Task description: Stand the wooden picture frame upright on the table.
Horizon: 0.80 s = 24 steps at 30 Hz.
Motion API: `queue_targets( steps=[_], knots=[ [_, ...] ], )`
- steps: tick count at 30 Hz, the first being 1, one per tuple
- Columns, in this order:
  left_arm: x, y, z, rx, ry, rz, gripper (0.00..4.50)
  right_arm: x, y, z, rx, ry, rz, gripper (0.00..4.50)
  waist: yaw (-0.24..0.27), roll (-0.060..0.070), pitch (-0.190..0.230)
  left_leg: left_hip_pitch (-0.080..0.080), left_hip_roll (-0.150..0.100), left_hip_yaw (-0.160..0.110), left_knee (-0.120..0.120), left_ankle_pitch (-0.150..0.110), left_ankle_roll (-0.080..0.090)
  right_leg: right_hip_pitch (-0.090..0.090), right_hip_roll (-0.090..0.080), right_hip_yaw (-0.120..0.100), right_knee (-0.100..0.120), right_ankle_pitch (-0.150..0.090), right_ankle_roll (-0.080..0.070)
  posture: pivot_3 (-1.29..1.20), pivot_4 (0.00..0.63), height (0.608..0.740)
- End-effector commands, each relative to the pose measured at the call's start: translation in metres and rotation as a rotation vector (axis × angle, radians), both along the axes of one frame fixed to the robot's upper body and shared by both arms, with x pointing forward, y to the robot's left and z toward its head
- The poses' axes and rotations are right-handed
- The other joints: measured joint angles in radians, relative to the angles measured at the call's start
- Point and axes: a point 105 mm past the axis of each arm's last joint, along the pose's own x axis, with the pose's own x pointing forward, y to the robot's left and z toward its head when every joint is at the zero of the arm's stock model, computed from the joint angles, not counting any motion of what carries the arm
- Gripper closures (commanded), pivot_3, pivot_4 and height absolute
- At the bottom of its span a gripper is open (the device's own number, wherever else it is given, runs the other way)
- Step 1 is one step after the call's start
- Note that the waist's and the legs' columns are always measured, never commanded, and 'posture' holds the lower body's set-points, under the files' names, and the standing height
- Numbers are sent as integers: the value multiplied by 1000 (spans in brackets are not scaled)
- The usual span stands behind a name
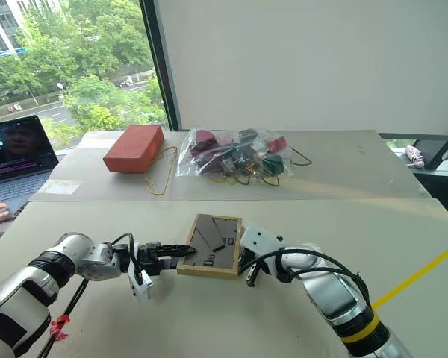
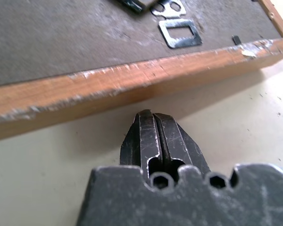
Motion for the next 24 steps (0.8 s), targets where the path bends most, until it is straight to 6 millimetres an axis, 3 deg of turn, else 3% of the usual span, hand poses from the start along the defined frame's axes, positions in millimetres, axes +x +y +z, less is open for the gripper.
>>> queue_targets(
  steps=[1, 3, 5, 6, 12, 15, 17, 24],
  knots=[
    [-15, 4, -26, 82, 87, -16, 3359, 16, -29, 21, -1, -51, -92, 4500, 0, 0, 0, 0, 0, 0, 0, 0, 0, 0, 0, 0, 0, 0, 0, 0, 150, 740],
    [-15, 4, -27, 79, 90, -14, 3359, 32, -54, 37, -11, -99, -176, 4500, 0, 0, 0, 0, 0, 0, 0, 0, 0, 0, 0, 0, 0, 0, 0, 0, 150, 740],
    [-16, 3, -27, 78, 89, -14, 3359, 46, -65, 63, 62, -155, -239, 3902, -2, 0, 0, 0, 0, 0, 0, 0, 0, 0, 0, 0, 0, 0, 0, 0, 150, 740],
    [-15, 3, -27, 78, 88, -12, 3359, 49, -62, 73, 119, -154, -232, 3718, -4, 0, 0, 0, 0, 0, 0, 0, 0, 0, 0, 0, 0, 0, 0, 0, 150, 740],
    [-14, 0, -26, 69, 78, -6, 3359, 40, 12, 113, 521, 153, -38, 1682, -15, 1, -1, 1, 1, 0, 0, 0, 0, -1, 0, 0, 6, 0, -1, 0, 150, 740],
    [-14, -2, -27, 67, 76, -10, 3359, 39, 39, 114, 580, 310, 35, 620, -7, 1, -1, 1, 0, -1, 1, 0, 0, -1, 0, 0, 9, 0, -1, 0, 150, 740],
    [-15, -3, -27, 67, 70, -14, 3359, 44, 49, 102, 523, 340, 43, 111, -6, 1, -1, 1, 0, -1, 2, 0, 0, -1, -1, -1, 9, 0, 0, 0, 150, 740],
    [-14, -7, -24, 40, 62, -12, 3359, 42, 58, 59, 382, 475, 93, 111, -6, 1, -1, 0, -1, -1, 2, 0, 0, -2, -1, -2, 10, 0, 0, 0, 150, 740]
  ],
)
